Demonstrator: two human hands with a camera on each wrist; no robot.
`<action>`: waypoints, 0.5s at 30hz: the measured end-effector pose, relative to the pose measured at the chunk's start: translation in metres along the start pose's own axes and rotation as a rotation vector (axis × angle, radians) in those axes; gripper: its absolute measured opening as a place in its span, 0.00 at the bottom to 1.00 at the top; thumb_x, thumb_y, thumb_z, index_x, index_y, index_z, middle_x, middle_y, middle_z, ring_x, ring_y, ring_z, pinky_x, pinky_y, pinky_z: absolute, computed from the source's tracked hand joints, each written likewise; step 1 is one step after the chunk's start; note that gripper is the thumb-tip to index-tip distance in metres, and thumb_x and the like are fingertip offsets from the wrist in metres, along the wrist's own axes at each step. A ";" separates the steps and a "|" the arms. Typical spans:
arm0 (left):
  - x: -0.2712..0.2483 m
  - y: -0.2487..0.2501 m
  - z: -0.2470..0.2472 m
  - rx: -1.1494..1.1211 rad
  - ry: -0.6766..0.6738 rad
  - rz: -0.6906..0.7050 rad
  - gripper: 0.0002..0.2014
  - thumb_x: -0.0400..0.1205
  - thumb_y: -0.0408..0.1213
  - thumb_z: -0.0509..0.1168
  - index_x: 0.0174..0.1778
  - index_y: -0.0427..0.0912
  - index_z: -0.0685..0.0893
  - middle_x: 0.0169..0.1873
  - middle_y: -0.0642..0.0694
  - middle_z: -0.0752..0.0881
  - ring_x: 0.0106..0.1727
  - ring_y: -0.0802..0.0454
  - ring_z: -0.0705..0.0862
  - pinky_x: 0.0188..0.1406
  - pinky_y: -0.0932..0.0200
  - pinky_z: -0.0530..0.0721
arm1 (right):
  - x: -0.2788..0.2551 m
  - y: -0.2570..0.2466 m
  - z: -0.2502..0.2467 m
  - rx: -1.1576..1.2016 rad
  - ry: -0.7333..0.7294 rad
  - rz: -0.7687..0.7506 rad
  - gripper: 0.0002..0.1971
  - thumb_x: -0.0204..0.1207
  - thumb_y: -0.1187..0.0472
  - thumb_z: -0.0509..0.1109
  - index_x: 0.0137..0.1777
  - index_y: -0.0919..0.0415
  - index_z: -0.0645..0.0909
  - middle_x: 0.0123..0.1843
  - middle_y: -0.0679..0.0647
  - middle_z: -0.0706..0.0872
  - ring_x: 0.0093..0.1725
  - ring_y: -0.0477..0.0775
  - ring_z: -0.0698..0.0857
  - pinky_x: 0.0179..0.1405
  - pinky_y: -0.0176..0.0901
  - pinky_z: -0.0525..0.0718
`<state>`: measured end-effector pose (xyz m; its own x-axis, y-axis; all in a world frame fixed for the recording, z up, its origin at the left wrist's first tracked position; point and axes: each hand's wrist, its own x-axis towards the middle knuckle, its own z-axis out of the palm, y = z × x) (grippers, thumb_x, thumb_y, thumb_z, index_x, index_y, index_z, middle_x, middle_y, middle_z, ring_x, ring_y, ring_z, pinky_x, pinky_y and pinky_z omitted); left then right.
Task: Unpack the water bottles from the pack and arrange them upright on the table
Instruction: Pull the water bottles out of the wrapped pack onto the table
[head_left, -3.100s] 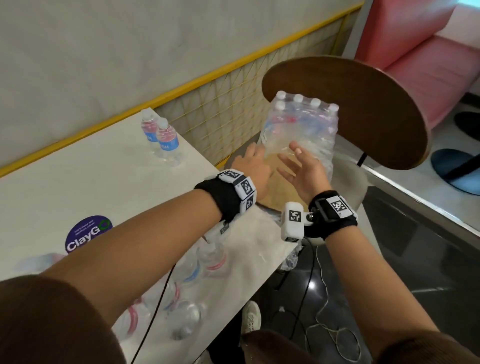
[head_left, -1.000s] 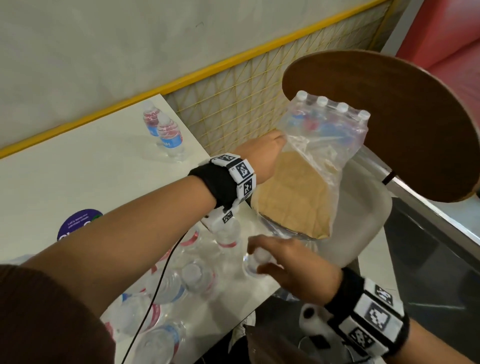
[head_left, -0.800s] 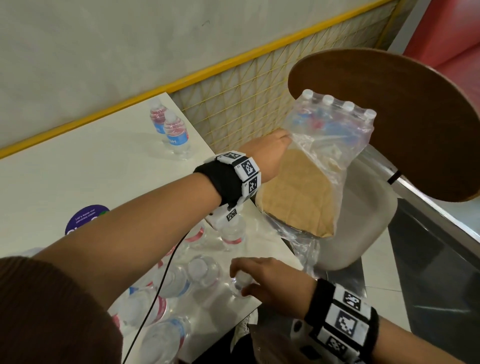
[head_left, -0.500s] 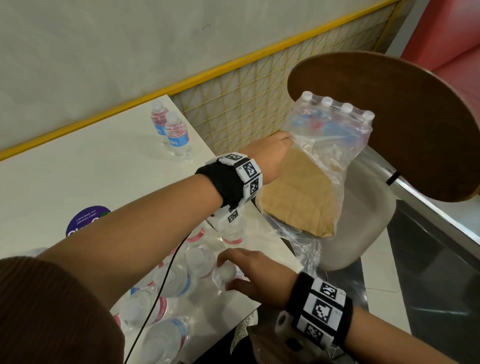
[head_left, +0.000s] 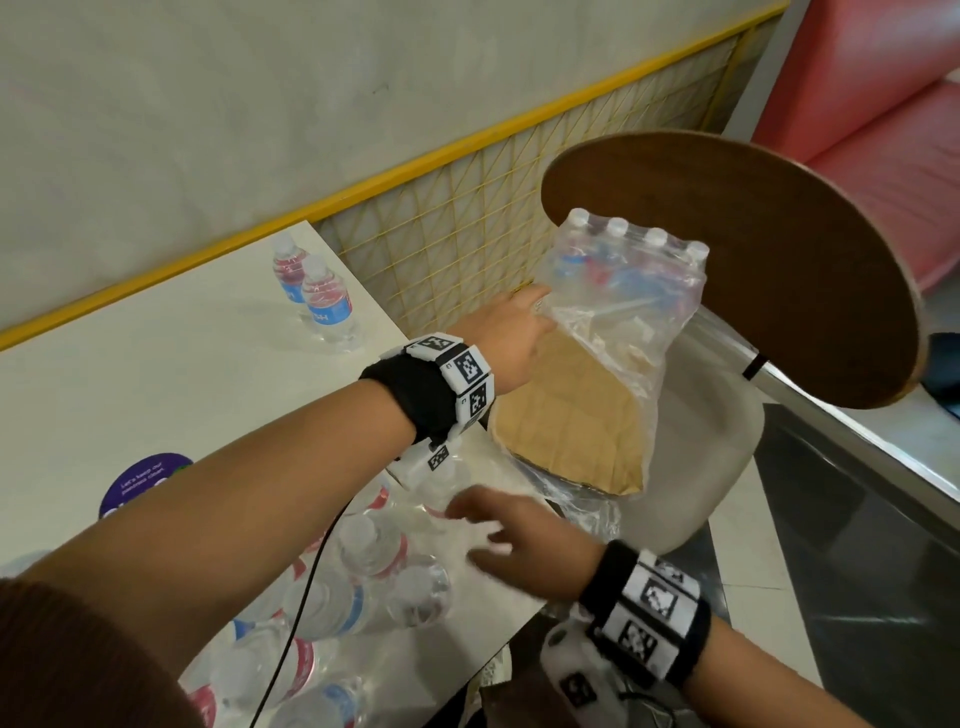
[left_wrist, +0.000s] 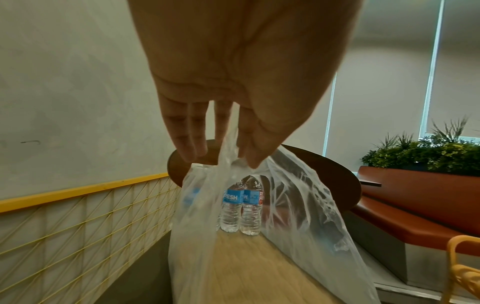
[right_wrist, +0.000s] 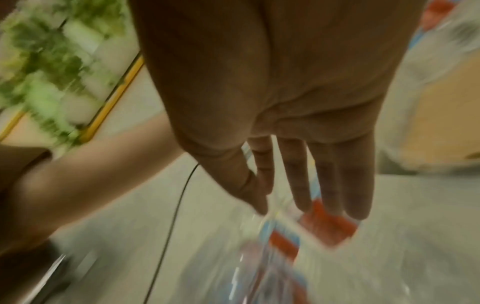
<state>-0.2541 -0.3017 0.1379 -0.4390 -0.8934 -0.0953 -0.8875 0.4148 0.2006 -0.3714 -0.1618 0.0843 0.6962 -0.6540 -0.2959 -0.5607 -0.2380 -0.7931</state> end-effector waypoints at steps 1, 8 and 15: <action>0.001 0.001 0.001 -0.001 -0.006 0.013 0.21 0.82 0.32 0.59 0.73 0.42 0.76 0.82 0.48 0.58 0.78 0.44 0.66 0.71 0.46 0.75 | 0.004 0.009 -0.014 0.015 0.101 0.054 0.18 0.77 0.67 0.66 0.66 0.56 0.76 0.60 0.46 0.82 0.59 0.46 0.82 0.57 0.37 0.81; 0.009 0.018 0.000 -0.280 0.153 -0.001 0.19 0.79 0.19 0.59 0.61 0.38 0.83 0.60 0.43 0.84 0.59 0.46 0.83 0.61 0.50 0.81 | 0.069 0.073 -0.112 0.058 0.571 0.378 0.18 0.80 0.66 0.63 0.70 0.62 0.74 0.65 0.55 0.81 0.63 0.55 0.81 0.67 0.48 0.78; 0.017 0.026 -0.008 -0.378 0.227 -0.074 0.16 0.81 0.21 0.58 0.56 0.42 0.84 0.57 0.46 0.84 0.57 0.50 0.82 0.59 0.51 0.81 | 0.139 0.124 -0.186 -0.352 0.300 0.590 0.20 0.79 0.57 0.58 0.71 0.48 0.72 0.73 0.58 0.78 0.69 0.60 0.79 0.66 0.53 0.78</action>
<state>-0.2833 -0.3074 0.1488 -0.2966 -0.9512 0.0851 -0.7836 0.2933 0.5476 -0.4275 -0.4153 0.0438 0.1115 -0.9001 -0.4211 -0.9485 0.0300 -0.3153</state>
